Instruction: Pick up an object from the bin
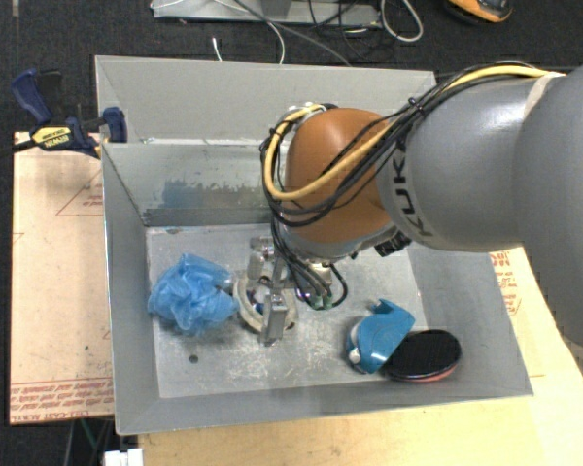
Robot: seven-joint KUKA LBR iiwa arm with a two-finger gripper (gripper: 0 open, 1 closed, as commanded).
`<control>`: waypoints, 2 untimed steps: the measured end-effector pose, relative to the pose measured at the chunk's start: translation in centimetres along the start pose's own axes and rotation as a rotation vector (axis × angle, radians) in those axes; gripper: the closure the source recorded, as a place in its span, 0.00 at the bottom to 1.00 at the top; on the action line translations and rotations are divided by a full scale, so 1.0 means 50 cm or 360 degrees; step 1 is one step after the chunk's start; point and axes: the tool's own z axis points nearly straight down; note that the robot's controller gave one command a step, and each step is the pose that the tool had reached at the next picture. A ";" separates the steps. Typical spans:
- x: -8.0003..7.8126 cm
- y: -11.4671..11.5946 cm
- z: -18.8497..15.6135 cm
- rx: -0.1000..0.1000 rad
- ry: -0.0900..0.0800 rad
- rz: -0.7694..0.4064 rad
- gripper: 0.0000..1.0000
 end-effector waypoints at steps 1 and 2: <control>-0.004 -0.002 -0.009 -0.0002 -0.0012 0.0007 0.00; 0.007 -0.062 0.180 -0.0002 -0.0004 0.0078 0.00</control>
Offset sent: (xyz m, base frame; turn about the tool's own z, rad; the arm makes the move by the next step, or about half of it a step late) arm -0.0035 -0.0311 -0.0885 0.0471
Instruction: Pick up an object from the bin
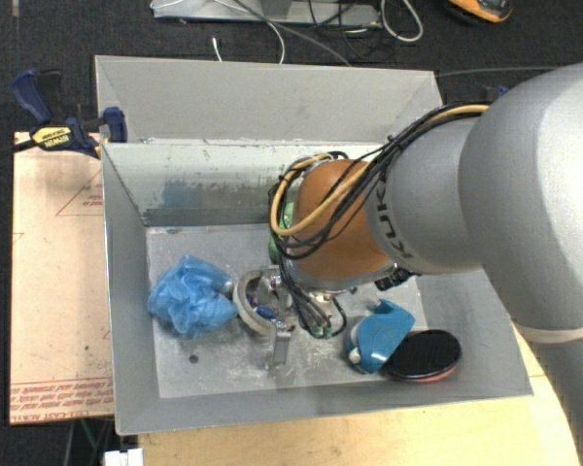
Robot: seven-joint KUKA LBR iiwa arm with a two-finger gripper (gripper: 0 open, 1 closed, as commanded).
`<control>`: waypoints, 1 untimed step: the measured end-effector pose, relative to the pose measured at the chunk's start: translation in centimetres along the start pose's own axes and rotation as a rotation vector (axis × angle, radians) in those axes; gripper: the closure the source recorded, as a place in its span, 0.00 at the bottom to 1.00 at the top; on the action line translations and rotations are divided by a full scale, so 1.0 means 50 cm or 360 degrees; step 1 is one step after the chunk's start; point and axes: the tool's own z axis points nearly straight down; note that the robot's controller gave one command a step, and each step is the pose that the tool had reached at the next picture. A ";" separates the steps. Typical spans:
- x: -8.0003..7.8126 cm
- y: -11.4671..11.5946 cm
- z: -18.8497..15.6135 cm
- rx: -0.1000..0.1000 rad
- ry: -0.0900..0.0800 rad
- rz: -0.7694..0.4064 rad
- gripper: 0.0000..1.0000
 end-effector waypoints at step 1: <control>-0.002 0.006 -0.002 -0.0006 -0.0013 0.0069 0.00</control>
Offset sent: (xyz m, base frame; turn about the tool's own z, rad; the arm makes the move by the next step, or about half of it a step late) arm -0.0153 0.0196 0.0012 0.0803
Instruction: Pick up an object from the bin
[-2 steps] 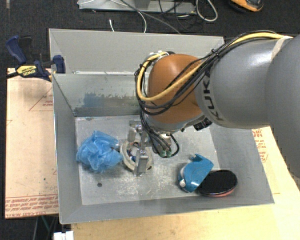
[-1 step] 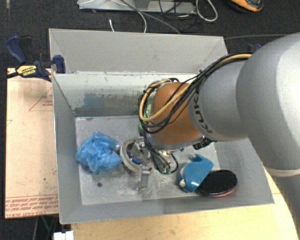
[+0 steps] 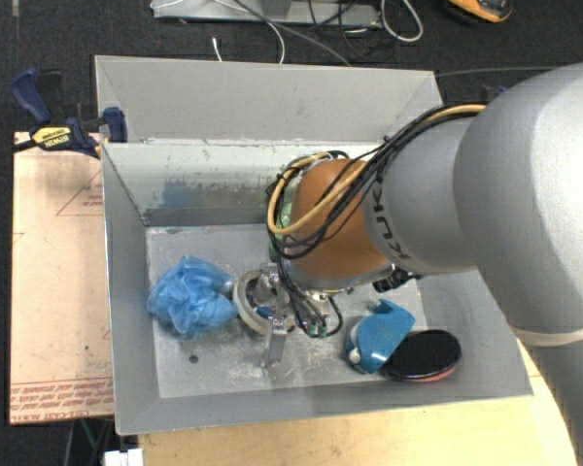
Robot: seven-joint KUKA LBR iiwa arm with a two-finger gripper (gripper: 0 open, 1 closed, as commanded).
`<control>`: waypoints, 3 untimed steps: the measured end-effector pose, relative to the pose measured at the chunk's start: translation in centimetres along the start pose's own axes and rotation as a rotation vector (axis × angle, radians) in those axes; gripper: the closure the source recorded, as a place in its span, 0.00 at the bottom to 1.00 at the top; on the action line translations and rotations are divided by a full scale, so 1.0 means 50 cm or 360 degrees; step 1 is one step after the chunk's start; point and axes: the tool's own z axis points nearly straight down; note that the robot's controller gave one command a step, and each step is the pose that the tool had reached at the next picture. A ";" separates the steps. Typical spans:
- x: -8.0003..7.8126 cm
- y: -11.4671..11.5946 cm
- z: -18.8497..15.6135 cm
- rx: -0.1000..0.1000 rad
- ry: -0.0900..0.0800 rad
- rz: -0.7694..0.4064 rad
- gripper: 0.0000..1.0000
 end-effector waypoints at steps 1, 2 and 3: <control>0.036 0.031 0.000 0.0003 0.0013 0.0057 0.00; 0.031 0.049 0.000 0.0000 0.0000 0.0062 0.00; 0.053 0.088 0.001 0.0002 0.0009 0.0240 1.00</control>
Offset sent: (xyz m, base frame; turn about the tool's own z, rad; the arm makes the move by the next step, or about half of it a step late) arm -0.0135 0.0257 0.0003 0.0399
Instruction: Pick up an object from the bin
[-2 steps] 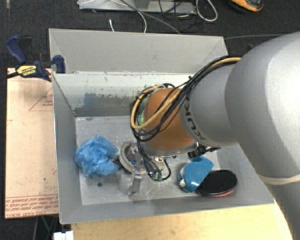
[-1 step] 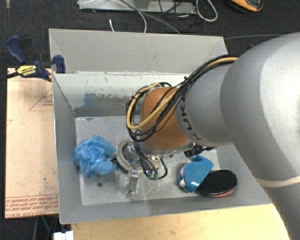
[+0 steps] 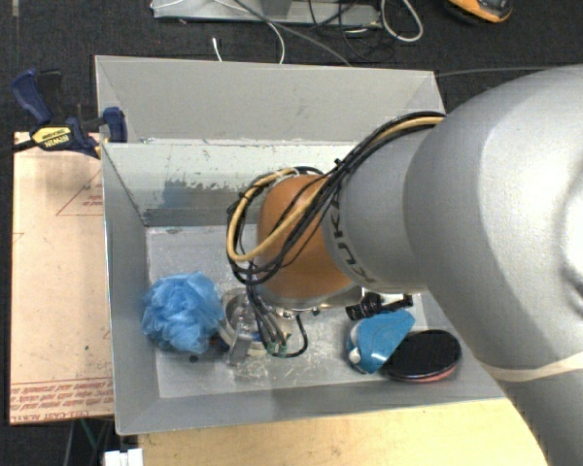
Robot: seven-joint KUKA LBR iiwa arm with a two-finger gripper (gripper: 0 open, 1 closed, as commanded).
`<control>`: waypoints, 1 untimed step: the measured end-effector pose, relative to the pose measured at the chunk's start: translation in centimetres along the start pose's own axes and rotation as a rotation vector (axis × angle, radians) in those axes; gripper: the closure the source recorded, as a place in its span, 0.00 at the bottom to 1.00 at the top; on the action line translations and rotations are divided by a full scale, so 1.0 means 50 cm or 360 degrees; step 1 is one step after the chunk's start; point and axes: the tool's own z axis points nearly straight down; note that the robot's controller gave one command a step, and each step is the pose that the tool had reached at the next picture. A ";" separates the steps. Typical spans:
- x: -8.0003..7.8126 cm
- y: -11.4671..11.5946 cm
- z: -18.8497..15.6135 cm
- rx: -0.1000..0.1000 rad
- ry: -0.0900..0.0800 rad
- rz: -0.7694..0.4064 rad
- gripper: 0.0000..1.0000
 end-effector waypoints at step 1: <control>0.000 0.000 -0.001 0.0000 0.0001 0.0002 1.00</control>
Offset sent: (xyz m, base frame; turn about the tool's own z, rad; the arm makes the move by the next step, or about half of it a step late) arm 0.0000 0.0000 0.0489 0.0008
